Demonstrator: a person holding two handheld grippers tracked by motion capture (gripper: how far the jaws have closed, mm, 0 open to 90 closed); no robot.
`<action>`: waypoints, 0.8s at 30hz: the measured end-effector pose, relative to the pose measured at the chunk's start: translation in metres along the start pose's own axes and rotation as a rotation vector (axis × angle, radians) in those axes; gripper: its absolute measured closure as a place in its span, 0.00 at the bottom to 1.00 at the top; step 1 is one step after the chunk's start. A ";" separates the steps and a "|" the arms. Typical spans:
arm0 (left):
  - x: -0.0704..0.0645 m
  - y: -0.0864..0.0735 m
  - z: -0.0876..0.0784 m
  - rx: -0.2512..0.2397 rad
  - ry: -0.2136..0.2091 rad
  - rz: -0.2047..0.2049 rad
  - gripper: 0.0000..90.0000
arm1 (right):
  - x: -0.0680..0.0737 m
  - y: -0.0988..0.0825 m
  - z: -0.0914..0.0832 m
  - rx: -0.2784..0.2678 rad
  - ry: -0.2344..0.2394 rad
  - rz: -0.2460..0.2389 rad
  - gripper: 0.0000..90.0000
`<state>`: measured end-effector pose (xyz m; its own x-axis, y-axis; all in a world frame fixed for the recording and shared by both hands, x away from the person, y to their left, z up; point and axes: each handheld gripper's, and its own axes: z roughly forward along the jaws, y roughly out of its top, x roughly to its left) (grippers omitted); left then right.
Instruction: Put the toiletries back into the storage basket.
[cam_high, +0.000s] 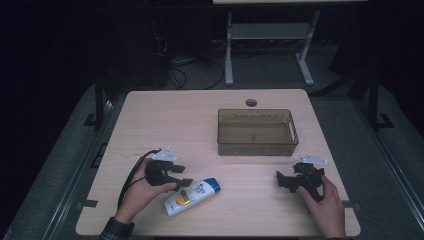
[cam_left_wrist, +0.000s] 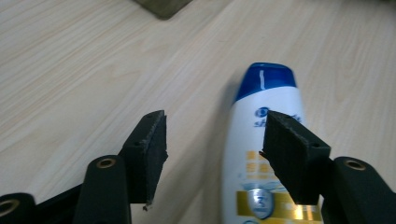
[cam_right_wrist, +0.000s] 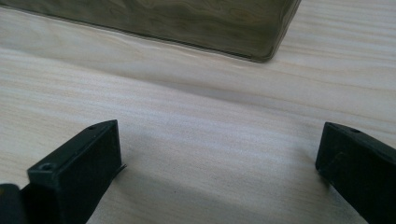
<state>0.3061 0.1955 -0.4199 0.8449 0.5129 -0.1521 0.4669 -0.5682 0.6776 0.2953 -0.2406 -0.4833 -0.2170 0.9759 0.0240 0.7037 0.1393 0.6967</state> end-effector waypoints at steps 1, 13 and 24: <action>0.000 0.000 0.000 0.000 0.000 0.000 0.42 | 0.000 0.000 0.000 0.000 0.000 0.000 0.00; -0.025 0.013 0.014 0.061 -0.027 0.074 0.34 | 0.000 0.000 0.000 0.000 0.000 -0.001 0.00; -0.036 0.021 0.032 0.114 -0.036 0.112 0.33 | 0.000 0.000 0.000 0.000 0.000 -0.002 0.00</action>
<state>0.2941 0.1450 -0.4231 0.9014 0.4196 -0.1072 0.3938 -0.6912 0.6060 0.2953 -0.2407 -0.4833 -0.2179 0.9757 0.0228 0.7031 0.1408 0.6970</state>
